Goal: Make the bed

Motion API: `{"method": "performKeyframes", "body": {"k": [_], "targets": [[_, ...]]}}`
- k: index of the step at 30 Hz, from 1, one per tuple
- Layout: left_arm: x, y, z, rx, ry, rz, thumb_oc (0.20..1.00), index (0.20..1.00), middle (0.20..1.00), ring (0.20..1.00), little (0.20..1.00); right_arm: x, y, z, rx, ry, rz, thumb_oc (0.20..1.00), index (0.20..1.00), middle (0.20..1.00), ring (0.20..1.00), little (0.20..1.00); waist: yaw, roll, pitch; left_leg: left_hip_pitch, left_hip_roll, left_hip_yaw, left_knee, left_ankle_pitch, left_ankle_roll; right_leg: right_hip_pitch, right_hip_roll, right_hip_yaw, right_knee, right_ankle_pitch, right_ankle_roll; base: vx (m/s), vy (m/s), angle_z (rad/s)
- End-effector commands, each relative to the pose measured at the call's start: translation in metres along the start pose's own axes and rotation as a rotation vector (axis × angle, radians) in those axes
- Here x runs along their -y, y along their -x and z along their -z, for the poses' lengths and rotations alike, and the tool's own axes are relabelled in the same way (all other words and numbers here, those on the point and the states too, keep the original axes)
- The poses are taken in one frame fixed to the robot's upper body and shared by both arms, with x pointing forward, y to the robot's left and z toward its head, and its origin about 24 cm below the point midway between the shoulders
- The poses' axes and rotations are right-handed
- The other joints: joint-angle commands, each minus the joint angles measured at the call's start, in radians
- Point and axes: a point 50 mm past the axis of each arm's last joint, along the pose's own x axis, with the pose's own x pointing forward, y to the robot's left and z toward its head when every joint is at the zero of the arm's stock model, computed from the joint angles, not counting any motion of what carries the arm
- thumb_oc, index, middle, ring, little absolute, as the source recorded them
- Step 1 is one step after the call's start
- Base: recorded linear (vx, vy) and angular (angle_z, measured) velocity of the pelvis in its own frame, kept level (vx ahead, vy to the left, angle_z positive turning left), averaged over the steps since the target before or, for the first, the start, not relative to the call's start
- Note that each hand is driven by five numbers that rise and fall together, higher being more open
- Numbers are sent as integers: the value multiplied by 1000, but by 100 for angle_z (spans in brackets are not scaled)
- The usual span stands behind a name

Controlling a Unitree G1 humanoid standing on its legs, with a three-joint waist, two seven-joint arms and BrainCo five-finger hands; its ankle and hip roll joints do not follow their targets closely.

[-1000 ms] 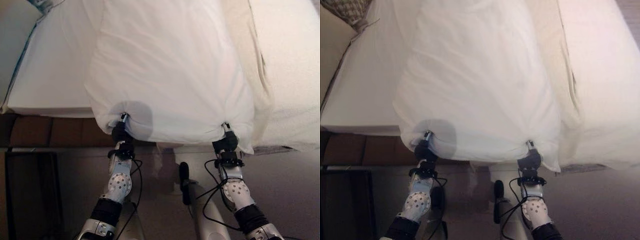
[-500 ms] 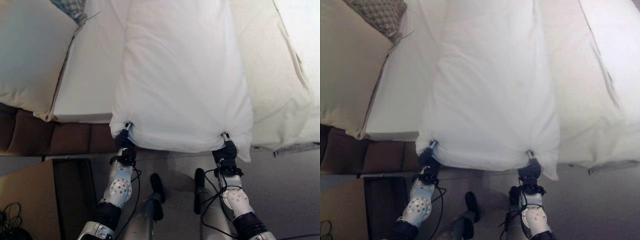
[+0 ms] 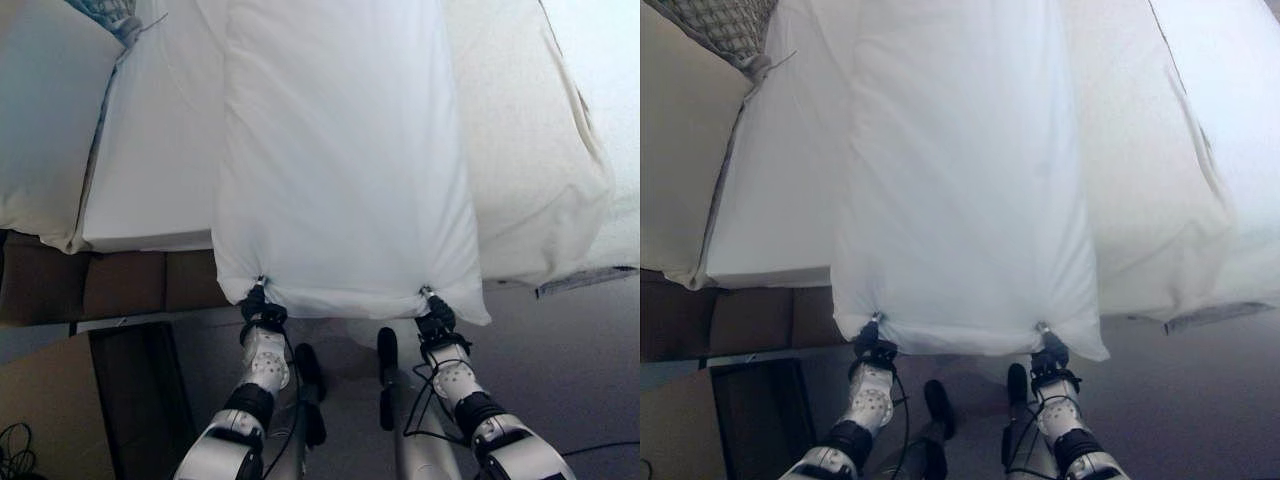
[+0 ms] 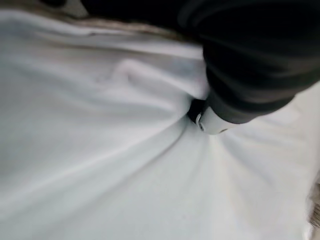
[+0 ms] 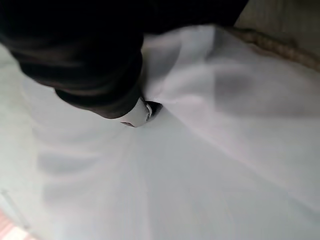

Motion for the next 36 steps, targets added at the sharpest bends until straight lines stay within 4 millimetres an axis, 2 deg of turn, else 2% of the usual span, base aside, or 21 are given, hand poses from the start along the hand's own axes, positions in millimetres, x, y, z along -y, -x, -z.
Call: {"method": "performKeyframes", "body": {"k": [1,7,8,9,10,11,13,14,15,23,25,27,29,30,31,34,36], "targets": [[-56,2,-2,6,-14,-314,200,200,200,200,200,70,33,28,-175,153,287,200,200,200,200,200,-2,-2,22,-61,12,-7,61,-16,-74,-33,10,-14,-19,51,55,4,-81,6],[-73,6,2,-28,-40,-474,200,200,200,200,200,78,40,42,-274,202,313,200,200,200,200,200,-1,-3,16,-56,18,-7,53,-17,-75,-34,13,-19,-13,46,54,11,-26,3],[-74,7,3,-34,-29,-495,200,200,200,200,200,79,41,45,-292,210,316,304,304,304,304,304,-1,-3,15,-56,19,-8,53,-16,-75,-33,13,-20,-11,45,53,0,0,0],[-73,7,3,-35,-47,-497,200,200,200,200,200,80,42,45,-302,223,314,304,304,304,304,304,-2,-3,14,-56,19,-8,54,-16,-75,-31,14,-21,-11,44,53,0,0,0],[-73,7,3,-35,-48,-498,200,200,200,200,200,80,42,45,-302,223,314,438,438,438,438,438,-2,-3,15,-56,19,-8,54,-16,-75,-31,14,-21,-11,44,53,0,0,0],[-74,8,7,-58,-60,-527,200,200,200,200,200,82,43,45,-319,256,319,1000,1000,1000,1000,1000,-3,-2,15,-53,19,-10,54,-15,-75,-27,14,-25,-10,43,53,0,0,0],[-69,7,8,-57,-64,-529,523,523,523,523,523,82,42,45,-318,260,322,1000,1000,1000,1000,1000,-4,-3,14,-49,18,-13,52,-15,-73,-21,14,-28,-8,43,53,0,0,0],[-68,8,9,-57,-51,-524,940,940,940,940,940,82,42,44,-316,260,323,1000,1000,1000,1000,1000,-3,-3,12,-46,18,-15,50,-14,-74,-15,14,-31,-12,43,53,0,0,0],[-67,8,9,-58,-46,-516,1000,1000,1000,1000,1000,83,42,42,-313,265,324,1000,1000,1000,1000,1000,-2,-3,11,-43,17,-18,48,-12,-74,-10,14,-32,-16,43,53,0,0,0],[-79,14,14,-75,-59,-456,1000,1000,1000,1000,1000,94,50,42,-342,287,318,1000,1000,1000,1000,1000,12,-10,-15,-9,10,-38,25,-4,-74,35,17,-49,-39,44,53,22,-15,4],[-82,17,20,-104,-91,-418,1000,1000,1000,1000,1000,98,54,44,-356,300,320,1000,1000,1000,1000,1000,16,-10,-20,0,9,-43,20,-2,-75,47,17,-55,-44,44,53,8,-22,8],[-80,22,28,-137,-266,-305,1000,1000,1000,1000,1000,104,59,45,-407,411,287,1000,1000,1000,1000,1000,21,-6,-22,8,5,-54,16,1,-74,62,16,-68,-48,41,53,-1,-27,14],[-75,26,32,-147,-422,-191,1000,1000,1000,1000,1000,101,59,44,-414,481,228,1000,1000,1000,1000,1000,24,-3,-22,3,4,-60,15,8,-73,63,15,-72,-52,44,53,-14,-15,17],[-75,26,32,-147,-422,-191,1000,1000,1000,1000,1000,101,59,44,-414,481,228,1000,1000,1000,1000,1000,25,-3,-23,2,4,-60,15,8,-73,62,15,-72,-52,44,53,-22,-18,11],[-69,29,31,-142,-606,-63,1000,1000,1000,1000,1000,96,57,41,-396,518,170,1000,1000,1000,1000,1000,27,0,-16,3,3,-66,16,10,-72,66,15,-75,-53,44,52,-15,-13,5],[-62,34,28,-121,-703,74,1000,1000,1000,1000,1000,87,53,36,-369,563,92,1000,1000,1000,1000,1000,31,3,-16,-1,1,-70,11,14,-72,63,15,-80,-58,47,53,-11,-8,10],[-54,37,19,-105,-868,269,1000,1000,1000,1000,1000,65,46,28,-308,622,-48,1000,1000,1000,1000,1000,33,4,-13,-1,2,-71,8,16,-71,64,15,-82,-62,45,54,-6,-4,4]]}}
